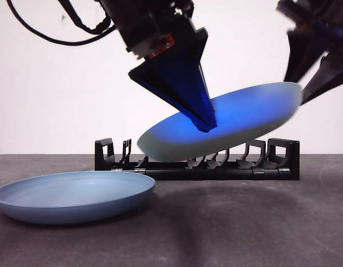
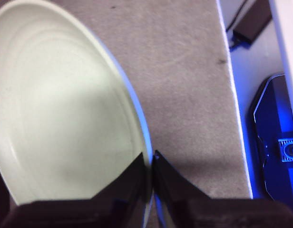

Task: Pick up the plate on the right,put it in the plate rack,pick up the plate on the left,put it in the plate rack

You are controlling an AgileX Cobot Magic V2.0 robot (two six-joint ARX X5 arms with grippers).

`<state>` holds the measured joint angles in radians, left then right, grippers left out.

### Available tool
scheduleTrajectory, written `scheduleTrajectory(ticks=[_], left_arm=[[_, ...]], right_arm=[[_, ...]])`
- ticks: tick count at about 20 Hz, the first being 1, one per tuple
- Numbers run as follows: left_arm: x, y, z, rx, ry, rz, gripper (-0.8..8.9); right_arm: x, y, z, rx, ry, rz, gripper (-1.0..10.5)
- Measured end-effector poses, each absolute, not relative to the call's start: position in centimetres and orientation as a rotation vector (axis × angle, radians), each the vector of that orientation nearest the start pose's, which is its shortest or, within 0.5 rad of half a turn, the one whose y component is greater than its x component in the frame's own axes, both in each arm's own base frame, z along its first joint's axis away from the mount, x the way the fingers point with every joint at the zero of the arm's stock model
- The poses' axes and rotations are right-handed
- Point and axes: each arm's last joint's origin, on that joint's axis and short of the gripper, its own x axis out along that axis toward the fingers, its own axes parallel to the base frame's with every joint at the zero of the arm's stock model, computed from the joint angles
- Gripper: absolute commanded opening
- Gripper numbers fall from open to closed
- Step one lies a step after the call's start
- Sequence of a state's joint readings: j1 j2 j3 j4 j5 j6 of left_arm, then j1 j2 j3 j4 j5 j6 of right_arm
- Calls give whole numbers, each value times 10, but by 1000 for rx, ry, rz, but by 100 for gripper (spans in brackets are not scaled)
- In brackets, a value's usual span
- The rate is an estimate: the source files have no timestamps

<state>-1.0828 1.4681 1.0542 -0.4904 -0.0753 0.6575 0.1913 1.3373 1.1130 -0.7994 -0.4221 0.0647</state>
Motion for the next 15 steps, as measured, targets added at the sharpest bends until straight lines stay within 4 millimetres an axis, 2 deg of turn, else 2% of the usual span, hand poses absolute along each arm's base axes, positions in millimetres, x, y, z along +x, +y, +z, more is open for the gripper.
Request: scheduleTrajectory(ticks=[4, 8, 12, 15], left_arm=[[147, -272, 253, 910, 439, -1139, -9], [177, -267, 270, 573, 395, -996, -9], [221, -234, 297, 180, 331, -982, -9], [256, -199, 313, -87, 277, -990, -9]], right_arm=[[241, 47, 324, 108, 757, 372, 252], [216, 35, 362, 79, 504, 228, 249], [207, 30, 370, 70, 462, 160, 249], [207, 30, 369, 72, 476, 160, 249]])
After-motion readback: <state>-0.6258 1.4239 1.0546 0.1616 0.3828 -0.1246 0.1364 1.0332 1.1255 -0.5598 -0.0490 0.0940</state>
